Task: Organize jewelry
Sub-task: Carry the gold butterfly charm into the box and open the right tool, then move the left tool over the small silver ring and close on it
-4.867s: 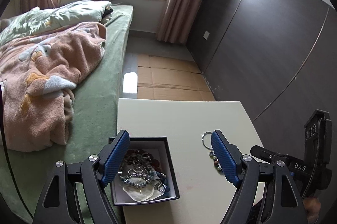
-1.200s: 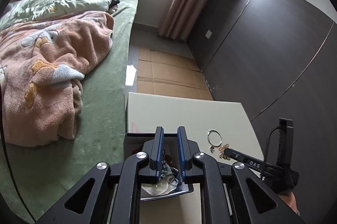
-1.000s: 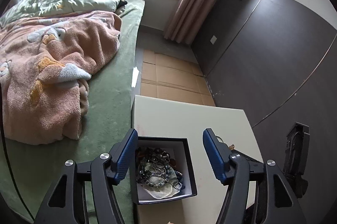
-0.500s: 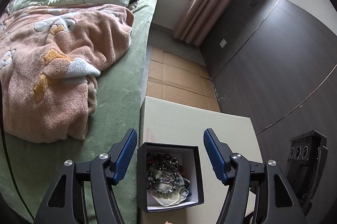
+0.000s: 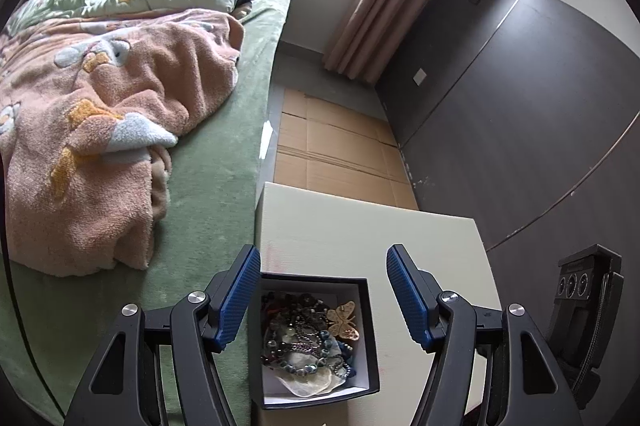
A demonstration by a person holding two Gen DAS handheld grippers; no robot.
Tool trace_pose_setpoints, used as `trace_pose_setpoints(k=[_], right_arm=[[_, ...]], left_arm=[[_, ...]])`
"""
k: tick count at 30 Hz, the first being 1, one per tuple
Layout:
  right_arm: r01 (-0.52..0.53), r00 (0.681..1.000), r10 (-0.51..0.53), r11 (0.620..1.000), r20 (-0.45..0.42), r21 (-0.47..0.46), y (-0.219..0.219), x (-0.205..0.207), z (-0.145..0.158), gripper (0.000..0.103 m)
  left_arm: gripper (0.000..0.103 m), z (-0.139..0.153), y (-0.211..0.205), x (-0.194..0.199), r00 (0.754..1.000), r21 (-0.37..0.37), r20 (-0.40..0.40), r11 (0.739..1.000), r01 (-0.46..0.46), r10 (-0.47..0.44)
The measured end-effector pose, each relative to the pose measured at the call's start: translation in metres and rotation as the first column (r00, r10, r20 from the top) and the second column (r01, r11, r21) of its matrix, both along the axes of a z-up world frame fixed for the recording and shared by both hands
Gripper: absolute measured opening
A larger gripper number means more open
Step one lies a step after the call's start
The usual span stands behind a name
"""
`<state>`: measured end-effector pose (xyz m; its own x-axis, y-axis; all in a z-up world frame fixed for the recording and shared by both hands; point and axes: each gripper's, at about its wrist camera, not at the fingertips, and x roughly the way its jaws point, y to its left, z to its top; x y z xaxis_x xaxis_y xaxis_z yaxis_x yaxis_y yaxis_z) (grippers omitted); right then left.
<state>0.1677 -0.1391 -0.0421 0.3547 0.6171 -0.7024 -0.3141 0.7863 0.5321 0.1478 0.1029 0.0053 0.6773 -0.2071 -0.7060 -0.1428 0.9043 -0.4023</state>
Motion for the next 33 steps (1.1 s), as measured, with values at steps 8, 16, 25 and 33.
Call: trace_pose_setpoints(k=[8,16,25,33], right_arm=[[0.065,0.998,-0.065,0.998,-0.008,-0.02,-0.046,0.001,0.006,0.094],[0.157,0.988,-0.157,0.987,0.007,-0.043,-0.09,0.005,0.008,0.103],[0.233,0.971,-0.234,0.972,-0.054,-0.03,-0.135,0.017,0.003,0.103],[0.264,0.958,-0.269,0.963,-0.104,-0.056,-0.156,0.024,-0.003,0.103]], left_arm=[[0.076,0.0,-0.035,0.01,0.998,0.027,0.008,0.998,0.059,-0.059],[0.076,-0.005,-0.078,0.023,0.991,0.056,-0.011,0.989,0.135,-0.134],[0.076,-0.027,-0.128,0.039,0.97,0.124,-0.081,0.963,0.239,-0.23],[0.074,-0.053,-0.157,0.052,0.949,0.151,-0.155,0.943,0.298,-0.275]])
